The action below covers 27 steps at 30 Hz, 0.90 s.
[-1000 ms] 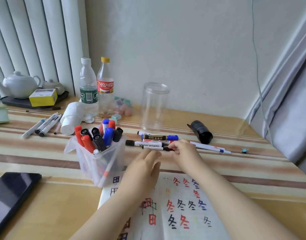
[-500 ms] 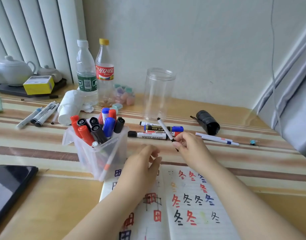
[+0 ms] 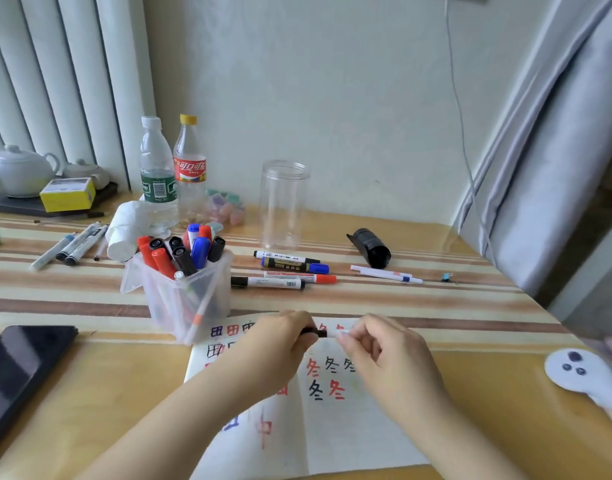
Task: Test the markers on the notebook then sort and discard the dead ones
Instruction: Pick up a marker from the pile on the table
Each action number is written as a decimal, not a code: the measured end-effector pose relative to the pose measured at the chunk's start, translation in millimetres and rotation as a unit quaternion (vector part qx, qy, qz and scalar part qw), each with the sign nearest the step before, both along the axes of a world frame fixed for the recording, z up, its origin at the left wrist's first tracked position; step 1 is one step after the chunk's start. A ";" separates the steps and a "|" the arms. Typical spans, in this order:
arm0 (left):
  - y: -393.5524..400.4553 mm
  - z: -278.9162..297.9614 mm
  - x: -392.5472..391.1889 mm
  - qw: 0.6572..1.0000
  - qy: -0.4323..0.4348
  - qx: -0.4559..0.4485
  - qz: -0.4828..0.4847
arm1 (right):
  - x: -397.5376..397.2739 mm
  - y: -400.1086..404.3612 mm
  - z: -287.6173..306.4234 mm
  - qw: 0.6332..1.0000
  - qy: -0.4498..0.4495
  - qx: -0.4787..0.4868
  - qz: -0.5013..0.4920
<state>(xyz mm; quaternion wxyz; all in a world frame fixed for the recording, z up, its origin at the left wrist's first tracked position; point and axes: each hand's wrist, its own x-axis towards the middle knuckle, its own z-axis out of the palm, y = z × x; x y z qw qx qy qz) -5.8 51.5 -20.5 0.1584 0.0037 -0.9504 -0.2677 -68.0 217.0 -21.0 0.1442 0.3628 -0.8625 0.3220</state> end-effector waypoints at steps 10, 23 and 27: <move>7.9 -16.3 36.3 0.997 -0.067 0.007 -0.041 | 16.4 -7.4 -35.3 0.944 0.267 0.176 0.083; -6.1 -14.5 36.4 0.999 -0.045 0.006 0.009 | 18.3 4.7 -6.0 0.963 -0.085 0.242 0.084; -12.7 -11.9 33.3 0.999 -0.015 0.001 0.030 | 11.7 16.1 -2.8 0.961 -0.220 0.145 0.079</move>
